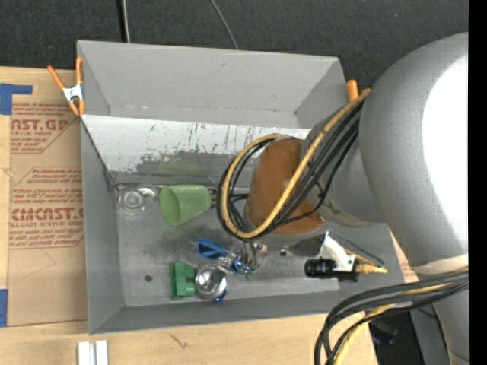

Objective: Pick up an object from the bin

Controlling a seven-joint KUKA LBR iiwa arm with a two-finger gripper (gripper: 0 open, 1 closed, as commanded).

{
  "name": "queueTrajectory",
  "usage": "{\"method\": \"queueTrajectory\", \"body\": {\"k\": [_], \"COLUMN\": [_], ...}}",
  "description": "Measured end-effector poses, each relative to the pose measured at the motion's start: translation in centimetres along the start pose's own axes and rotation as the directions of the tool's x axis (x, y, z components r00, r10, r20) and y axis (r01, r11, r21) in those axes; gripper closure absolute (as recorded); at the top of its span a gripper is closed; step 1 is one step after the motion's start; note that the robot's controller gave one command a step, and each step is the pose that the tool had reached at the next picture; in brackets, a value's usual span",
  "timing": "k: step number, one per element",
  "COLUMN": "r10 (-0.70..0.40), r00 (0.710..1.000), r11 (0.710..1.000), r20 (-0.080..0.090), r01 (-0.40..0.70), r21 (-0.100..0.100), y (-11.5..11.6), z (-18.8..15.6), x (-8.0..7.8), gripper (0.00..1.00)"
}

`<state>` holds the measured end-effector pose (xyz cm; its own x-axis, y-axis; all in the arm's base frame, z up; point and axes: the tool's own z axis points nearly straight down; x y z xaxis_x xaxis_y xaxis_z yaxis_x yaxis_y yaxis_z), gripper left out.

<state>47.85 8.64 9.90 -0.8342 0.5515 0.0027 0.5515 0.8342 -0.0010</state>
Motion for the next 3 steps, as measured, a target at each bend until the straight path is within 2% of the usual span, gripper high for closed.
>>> {"method": "queueTrajectory", "body": {"k": [1, 2, 3], "r10": [0.024, 0.023, 0.024], "r00": [1.0, 1.0, 1.0], "r11": [1.0, 1.0, 1.0], "r20": [0.006, 0.004, 0.007], "r01": [-0.024, -0.023, -0.024], "r21": [-0.009, -0.007, -0.008], "y": [0.82, 1.08, 1.09], "z": [2.27, 1.93, 1.76], "x": [0.02, -0.05, -0.19], "gripper": [0.0, 0.0, 1.0]}}
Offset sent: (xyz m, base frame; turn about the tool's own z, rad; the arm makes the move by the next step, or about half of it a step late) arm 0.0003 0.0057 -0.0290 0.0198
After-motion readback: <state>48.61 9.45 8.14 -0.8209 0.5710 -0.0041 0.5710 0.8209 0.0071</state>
